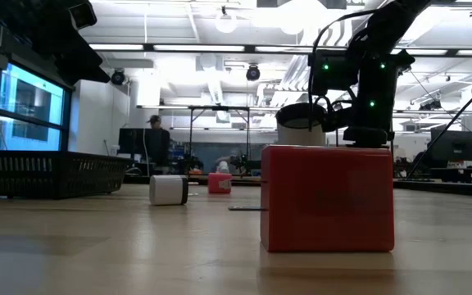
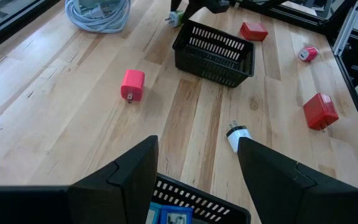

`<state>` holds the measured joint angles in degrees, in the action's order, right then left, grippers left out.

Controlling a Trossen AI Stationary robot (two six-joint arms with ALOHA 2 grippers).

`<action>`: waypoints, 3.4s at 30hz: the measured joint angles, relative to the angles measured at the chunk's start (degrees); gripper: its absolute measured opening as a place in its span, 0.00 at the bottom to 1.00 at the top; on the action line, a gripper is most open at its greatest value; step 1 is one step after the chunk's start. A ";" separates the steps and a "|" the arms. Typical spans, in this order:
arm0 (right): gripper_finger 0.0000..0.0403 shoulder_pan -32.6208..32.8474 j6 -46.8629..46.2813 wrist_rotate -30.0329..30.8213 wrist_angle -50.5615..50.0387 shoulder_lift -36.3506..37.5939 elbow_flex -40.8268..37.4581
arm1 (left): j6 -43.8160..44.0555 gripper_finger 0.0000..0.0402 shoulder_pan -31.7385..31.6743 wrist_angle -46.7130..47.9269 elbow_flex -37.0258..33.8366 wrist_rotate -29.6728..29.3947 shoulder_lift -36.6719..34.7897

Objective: Pick & Place Office items
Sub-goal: Put the green charger adapter into the right black bin

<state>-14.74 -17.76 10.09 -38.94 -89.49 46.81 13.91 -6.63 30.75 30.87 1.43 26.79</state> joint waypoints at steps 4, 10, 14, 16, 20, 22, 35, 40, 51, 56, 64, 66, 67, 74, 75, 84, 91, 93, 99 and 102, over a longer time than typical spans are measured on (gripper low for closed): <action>0.34 0.00 0.02 0.04 -0.02 0.00 0.00 | 0.00 0.54 0.01 0.02 0.00 0.02 -0.01; 0.31 0.00 0.30 0.31 -0.02 0.00 0.02 | -0.01 0.54 0.00 0.02 -0.02 0.02 -0.02; 0.31 0.00 0.88 0.33 -0.02 0.00 0.02 | 0.01 0.54 0.00 0.02 -0.02 0.01 -0.01; 0.31 0.00 0.92 0.29 -0.02 0.00 0.02 | 0.00 0.54 0.00 0.02 0.00 0.02 0.00; 0.29 0.00 1.01 0.19 -0.05 0.00 0.04 | -0.01 0.54 0.00 0.02 0.00 0.02 -0.02; 0.28 0.00 1.03 0.04 -0.14 0.00 0.07 | 0.01 0.54 0.02 0.02 0.00 0.00 0.00; 0.28 0.00 0.18 -1.64 -1.44 0.43 0.07 | -0.02 0.54 0.02 0.02 0.00 0.02 -0.02; 0.28 0.20 0.02 -1.93 -2.59 2.73 -0.07 | -0.02 0.54 0.02 0.00 0.00 0.01 0.00; 0.28 2.82 -1.67 -6.25 -4.55 9.44 -0.07 | 0.01 0.54 0.01 0.01 0.00 0.01 -0.02; 0.28 5.34 -3.42 -7.45 -4.80 12.51 0.02 | 0.00 0.54 0.02 0.02 0.00 0.01 -0.02; 0.28 9.18 -6.50 -7.49 -5.32 16.53 0.63 | -0.02 0.54 0.00 0.00 0.00 0.02 -0.02; 0.28 10.10 -6.51 -7.37 -5.63 16.55 1.94 | 0.01 0.54 0.01 0.02 0.00 0.01 0.00; 0.28 10.59 -6.39 -7.14 -5.80 16.55 2.79 | -0.01 0.54 0.00 0.01 -0.01 0.01 -0.01; 0.28 13.39 -2.84 -4.95 -5.91 15.21 9.27 | 0.00 0.54 0.00 0.00 0.00 0.01 -0.01; 0.28 13.75 -2.23 -4.41 -5.90 14.64 10.34 | 0.00 0.54 0.00 0.02 -0.01 0.00 -0.02; 0.28 14.38 3.08 -4.56 -8.39 4.07 19.24 | -0.02 0.54 0.01 0.02 0.00 0.01 -0.02; 0.28 16.31 4.52 -7.13 -8.09 -2.21 21.07 | -0.01 0.54 0.02 0.01 -0.02 0.02 -0.01; 0.28 17.00 4.08 -7.54 -7.90 -3.60 21.07 | 0.01 0.54 0.00 0.02 0.00 0.00 -0.02; 0.28 18.72 3.04 -9.10 -3.58 -6.73 21.08 | -0.01 0.54 0.01 0.02 0.00 0.02 0.00; 0.28 19.79 2.60 -9.01 -3.74 -8.39 21.09 | 0.00 0.54 0.00 0.02 0.00 0.00 -0.02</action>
<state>5.05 -15.16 1.08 -42.68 -97.88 67.90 13.91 -6.63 30.77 30.87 1.43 26.77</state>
